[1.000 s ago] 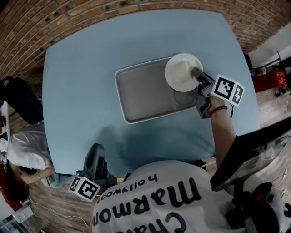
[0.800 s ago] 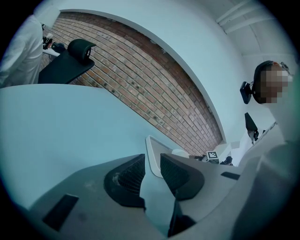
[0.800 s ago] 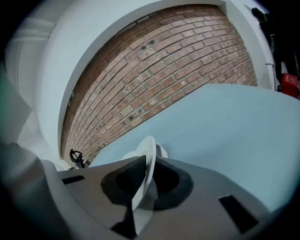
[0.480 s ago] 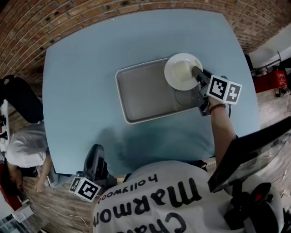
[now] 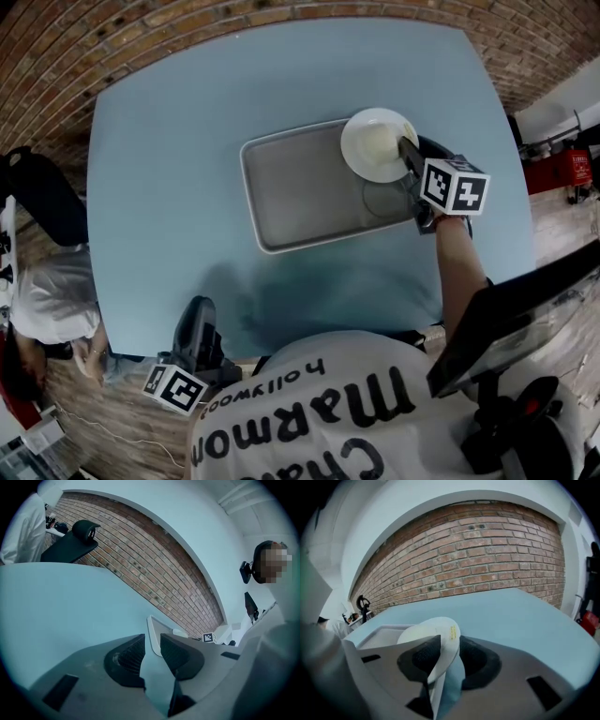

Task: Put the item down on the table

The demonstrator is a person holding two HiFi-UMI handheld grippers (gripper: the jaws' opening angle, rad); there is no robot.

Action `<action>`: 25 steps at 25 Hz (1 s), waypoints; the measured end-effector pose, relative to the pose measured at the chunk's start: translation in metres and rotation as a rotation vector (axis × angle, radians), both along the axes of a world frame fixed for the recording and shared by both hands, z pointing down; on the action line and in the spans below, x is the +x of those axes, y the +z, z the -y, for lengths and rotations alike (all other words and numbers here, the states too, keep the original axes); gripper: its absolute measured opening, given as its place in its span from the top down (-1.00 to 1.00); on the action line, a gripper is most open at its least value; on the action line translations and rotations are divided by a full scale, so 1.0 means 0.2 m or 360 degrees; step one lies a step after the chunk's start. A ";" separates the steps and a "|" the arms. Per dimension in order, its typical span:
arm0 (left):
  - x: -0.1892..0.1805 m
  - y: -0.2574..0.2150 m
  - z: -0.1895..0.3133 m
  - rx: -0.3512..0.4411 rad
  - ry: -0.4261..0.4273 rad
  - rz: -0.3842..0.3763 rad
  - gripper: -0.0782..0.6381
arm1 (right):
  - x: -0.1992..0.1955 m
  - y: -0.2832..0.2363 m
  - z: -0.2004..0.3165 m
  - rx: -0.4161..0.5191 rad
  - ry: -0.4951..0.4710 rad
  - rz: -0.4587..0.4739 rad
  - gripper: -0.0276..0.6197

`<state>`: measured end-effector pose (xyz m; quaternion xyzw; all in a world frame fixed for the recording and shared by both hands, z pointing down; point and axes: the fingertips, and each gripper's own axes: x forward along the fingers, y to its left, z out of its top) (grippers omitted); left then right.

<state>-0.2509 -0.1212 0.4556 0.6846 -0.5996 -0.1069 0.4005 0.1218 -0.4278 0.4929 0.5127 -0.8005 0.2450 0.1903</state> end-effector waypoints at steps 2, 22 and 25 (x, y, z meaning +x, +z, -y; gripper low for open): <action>0.00 0.00 0.00 0.0000 0.0001 -0.0001 0.49 | 0.00 0.01 -0.01 -0.0010 -0.0004 -0.0029 0.57; -0.02 0.00 -0.01 0.0019 0.0004 -0.0013 0.49 | -0.03 -0.08 -0.01 0.0387 -0.0174 -0.0811 0.53; 0.00 -0.01 -0.01 0.0032 0.0025 -0.0012 0.49 | 0.02 -0.12 -0.03 0.0372 -0.0101 -0.0709 0.53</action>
